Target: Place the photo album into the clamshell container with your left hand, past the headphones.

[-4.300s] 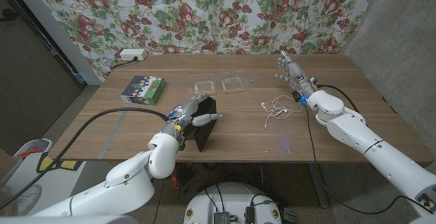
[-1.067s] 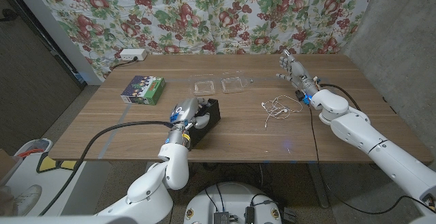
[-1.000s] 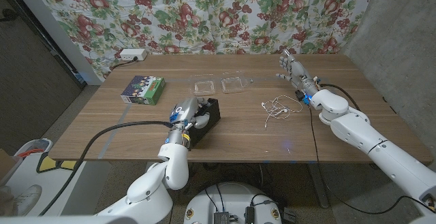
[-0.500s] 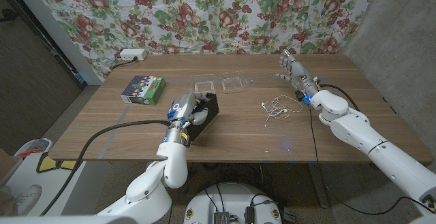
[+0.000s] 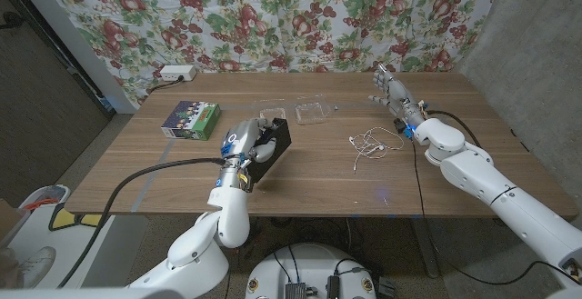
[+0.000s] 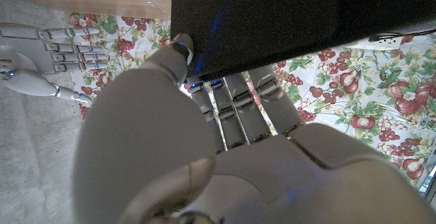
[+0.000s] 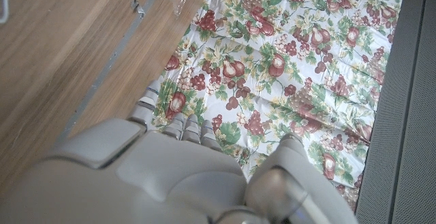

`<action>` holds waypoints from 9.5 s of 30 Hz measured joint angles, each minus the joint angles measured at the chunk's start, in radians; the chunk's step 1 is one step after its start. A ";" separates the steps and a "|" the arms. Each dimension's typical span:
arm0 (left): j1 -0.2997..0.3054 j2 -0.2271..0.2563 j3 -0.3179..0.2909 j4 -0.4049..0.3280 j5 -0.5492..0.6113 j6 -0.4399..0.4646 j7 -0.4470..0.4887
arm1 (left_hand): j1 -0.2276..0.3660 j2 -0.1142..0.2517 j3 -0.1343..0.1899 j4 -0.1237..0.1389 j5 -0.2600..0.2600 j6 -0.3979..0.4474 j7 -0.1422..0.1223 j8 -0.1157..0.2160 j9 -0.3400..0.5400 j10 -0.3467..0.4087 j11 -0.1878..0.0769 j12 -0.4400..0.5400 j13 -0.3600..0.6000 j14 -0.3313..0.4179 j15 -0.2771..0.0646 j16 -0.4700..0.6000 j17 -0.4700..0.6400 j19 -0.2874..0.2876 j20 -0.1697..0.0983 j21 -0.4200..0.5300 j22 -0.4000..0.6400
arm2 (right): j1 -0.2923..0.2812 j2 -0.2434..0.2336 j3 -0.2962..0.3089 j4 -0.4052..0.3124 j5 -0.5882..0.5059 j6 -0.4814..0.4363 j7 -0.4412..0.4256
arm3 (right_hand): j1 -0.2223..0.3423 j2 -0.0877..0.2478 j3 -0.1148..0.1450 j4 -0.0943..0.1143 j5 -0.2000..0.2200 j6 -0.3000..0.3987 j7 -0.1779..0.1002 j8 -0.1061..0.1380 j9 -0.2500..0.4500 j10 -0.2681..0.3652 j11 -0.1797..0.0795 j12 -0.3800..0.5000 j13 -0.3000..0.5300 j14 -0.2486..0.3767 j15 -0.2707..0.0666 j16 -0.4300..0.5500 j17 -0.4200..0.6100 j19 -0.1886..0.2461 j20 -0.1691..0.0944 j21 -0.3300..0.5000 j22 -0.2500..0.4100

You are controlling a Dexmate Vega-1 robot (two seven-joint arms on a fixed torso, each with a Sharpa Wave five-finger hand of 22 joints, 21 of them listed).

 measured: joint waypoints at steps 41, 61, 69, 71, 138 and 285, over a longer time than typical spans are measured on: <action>-0.195 -0.046 -0.045 0.168 0.019 -0.136 -0.039 | -0.001 0.001 -0.011 -0.003 -0.003 0.005 -0.006 0.000 -0.005 0.014 -0.004 -0.024 -0.004 0.009 -0.002 -0.012 -0.005 -0.017 0.008 0.036 -0.003 | 0.033 0.012 0.002 0.025 -0.010 0.014 -0.003 | 0.017 -0.012 0.004 -0.010 0.000 0.000 0.000 0.000 0.000 0.000 0.000 0.000 0.000 0.009 -0.009 0.000 0.000 0.033 0.000 0.009 0.000; -0.283 -0.093 -0.047 0.263 0.006 -0.169 -0.002 | -0.001 0.001 -0.019 -0.003 -0.004 0.010 -0.011 0.000 -0.004 0.023 -0.013 -0.035 -0.005 0.009 -0.002 -0.012 0.000 -0.034 0.009 0.052 -0.004 | 0.020 0.020 0.010 0.039 -0.016 0.052 -0.009 | 0.017 -0.012 0.000 -0.014 0.000 0.000 0.000 0.000 0.000 0.000 -0.011 0.000 0.000 0.013 -0.005 0.000 0.003 0.033 0.000 0.009 0.000; -0.312 -0.109 -0.038 0.292 -0.001 -0.174 0.010 | -0.001 0.001 -0.023 0.001 -0.004 0.010 -0.011 0.000 -0.008 0.023 -0.013 -0.036 -0.001 0.009 -0.002 -0.019 0.001 -0.036 0.011 0.059 -0.004 | 0.020 0.018 0.010 0.039 -0.022 0.058 -0.007 | 0.010 -0.019 -0.001 -0.013 0.000 0.000 0.000 0.000 0.000 0.000 -0.011 0.000 0.000 0.013 -0.005 0.000 0.003 0.033 0.000 0.009 0.000; -0.317 -0.111 -0.035 0.297 -0.001 -0.174 0.010 | -0.001 0.001 -0.023 0.001 -0.004 0.010 -0.011 -0.002 -0.008 0.023 -0.013 -0.037 0.000 0.009 -0.002 -0.019 0.001 -0.036 0.011 0.059 -0.004 | 0.020 0.018 0.011 0.039 -0.023 0.059 -0.007 | 0.007 -0.016 -0.004 -0.010 0.000 0.000 0.000 0.000 0.000 0.000 -0.011 0.000 0.000 0.013 -0.005 0.004 0.003 0.033 0.000 0.009 0.000; -0.574 -0.138 0.070 0.563 0.102 -0.189 0.041 | -0.011 0.026 -0.027 0.005 -0.007 0.017 -0.026 -0.010 -0.013 0.034 -0.013 -0.076 0.017 -0.032 0.011 -0.073 -0.009 -0.114 0.018 0.089 -0.013 | 0.010 0.028 0.024 0.063 -0.005 0.111 0.021 | 0.000 -0.016 -0.004 -0.009 0.000 0.000 0.000 0.000 0.000 0.000 -0.011 0.000 0.000 0.013 -0.005 0.004 0.002 0.033 0.000 0.004 0.000; -0.940 -0.311 0.507 1.138 0.282 -0.252 0.023 | -0.045 0.067 0.015 0.003 -0.015 0.043 -0.094 -0.012 -0.030 0.050 -0.069 -0.154 0.055 -0.122 0.033 -0.162 -0.006 -0.234 0.038 0.147 -0.019 | -0.047 0.028 0.055 0.086 0.032 0.181 0.041 | 0.000 -0.008 -0.008 -0.014 0.000 0.016 -0.009 0.005 0.000 0.013 -0.023 0.000 0.000 0.017 -0.009 0.004 0.002 0.033 0.000 0.004 0.000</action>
